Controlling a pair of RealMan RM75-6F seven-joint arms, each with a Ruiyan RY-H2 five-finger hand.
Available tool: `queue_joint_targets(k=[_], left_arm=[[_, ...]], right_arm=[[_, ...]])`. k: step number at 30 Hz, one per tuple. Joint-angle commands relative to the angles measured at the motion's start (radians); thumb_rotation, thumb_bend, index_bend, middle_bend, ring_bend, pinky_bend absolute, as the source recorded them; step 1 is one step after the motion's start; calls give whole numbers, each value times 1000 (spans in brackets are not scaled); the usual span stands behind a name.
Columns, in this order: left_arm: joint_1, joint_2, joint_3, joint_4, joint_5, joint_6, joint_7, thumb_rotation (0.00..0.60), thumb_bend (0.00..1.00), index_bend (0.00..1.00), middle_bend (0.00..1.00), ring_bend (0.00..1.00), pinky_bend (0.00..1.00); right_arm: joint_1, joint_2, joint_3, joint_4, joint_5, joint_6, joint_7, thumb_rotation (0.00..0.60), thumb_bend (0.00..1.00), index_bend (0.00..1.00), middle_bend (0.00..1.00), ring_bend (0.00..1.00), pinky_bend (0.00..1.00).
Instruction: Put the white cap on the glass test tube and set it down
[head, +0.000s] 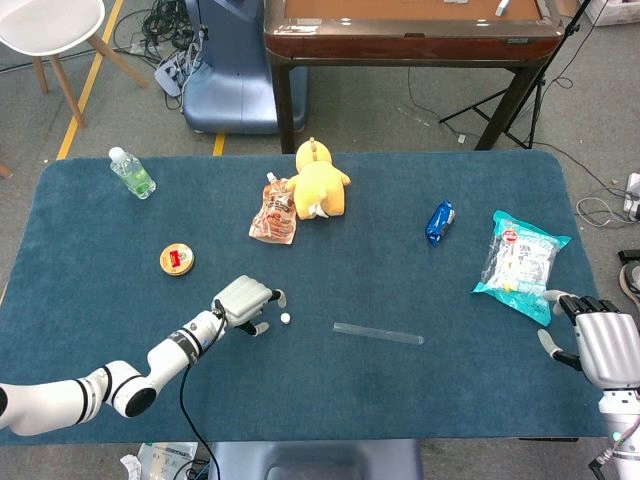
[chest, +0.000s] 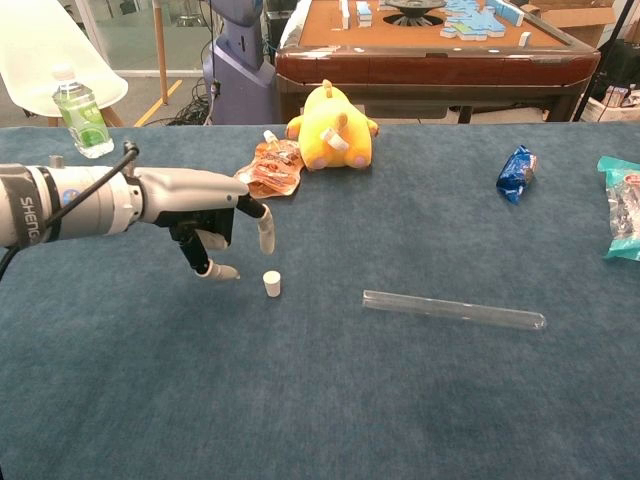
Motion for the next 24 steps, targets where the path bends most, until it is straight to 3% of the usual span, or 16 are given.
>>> queue_joint_targets(k=[1, 24], left_arm=[[-1, -26, -4, 17, -5, 7, 28, 600, 266, 393, 1000, 1000, 1000], [-20, -144, -22, 113, -66, -5, 123, 600, 264, 449, 1000, 1000, 1000]], right_arm=[[-1, 0, 0, 2, 1, 0, 1, 600, 273, 340, 474, 419, 435], [-14, 0, -4, 22, 6, 3, 26, 600, 273, 340, 474, 419, 435]])
